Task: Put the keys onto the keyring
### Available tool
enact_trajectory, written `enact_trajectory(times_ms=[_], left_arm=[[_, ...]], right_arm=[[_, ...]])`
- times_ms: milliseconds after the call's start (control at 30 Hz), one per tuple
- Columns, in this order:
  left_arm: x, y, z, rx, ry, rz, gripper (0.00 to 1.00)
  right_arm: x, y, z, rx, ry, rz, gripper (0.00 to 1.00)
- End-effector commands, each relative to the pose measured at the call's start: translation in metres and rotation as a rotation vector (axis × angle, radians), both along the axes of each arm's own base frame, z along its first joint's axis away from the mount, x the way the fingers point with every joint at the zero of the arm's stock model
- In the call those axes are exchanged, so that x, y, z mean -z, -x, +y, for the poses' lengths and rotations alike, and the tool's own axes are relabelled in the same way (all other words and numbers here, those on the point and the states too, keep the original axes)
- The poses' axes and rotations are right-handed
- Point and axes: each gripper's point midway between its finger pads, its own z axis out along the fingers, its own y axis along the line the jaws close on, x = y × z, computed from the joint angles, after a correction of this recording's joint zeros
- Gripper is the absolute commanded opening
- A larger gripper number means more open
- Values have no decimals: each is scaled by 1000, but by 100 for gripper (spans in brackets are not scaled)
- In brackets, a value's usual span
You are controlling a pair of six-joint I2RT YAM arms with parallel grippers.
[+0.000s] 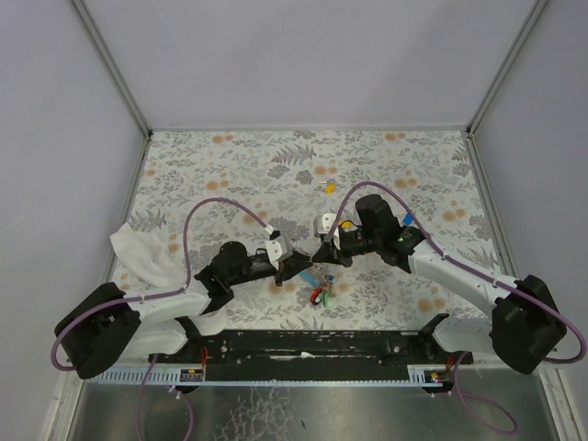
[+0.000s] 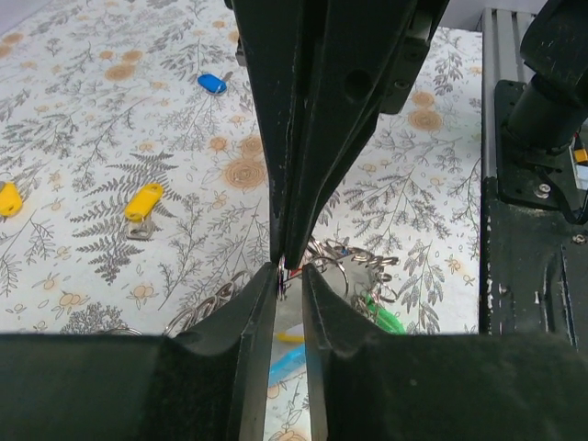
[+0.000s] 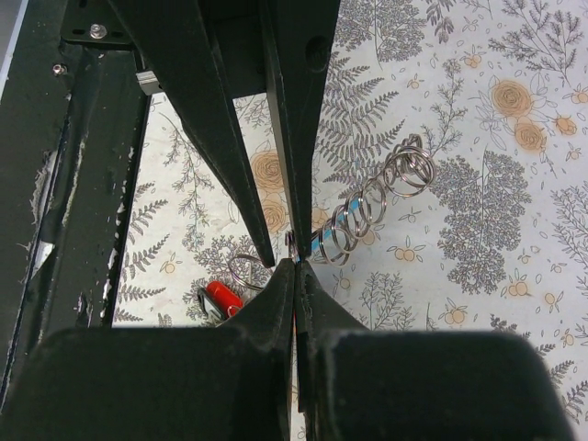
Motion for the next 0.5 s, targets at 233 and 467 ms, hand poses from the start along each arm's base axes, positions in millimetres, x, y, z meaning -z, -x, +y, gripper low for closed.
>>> enact_trajectory(times_ms=[233,467], left_arm=[[-3,-9,-2,-9,-36,-31,0],[-13,-7,5,-41,16,-52,0]], right_arm=[[-29,-1,8,-32,-92,-65,1],[-38,-11,1,93,-101,-68,20]])
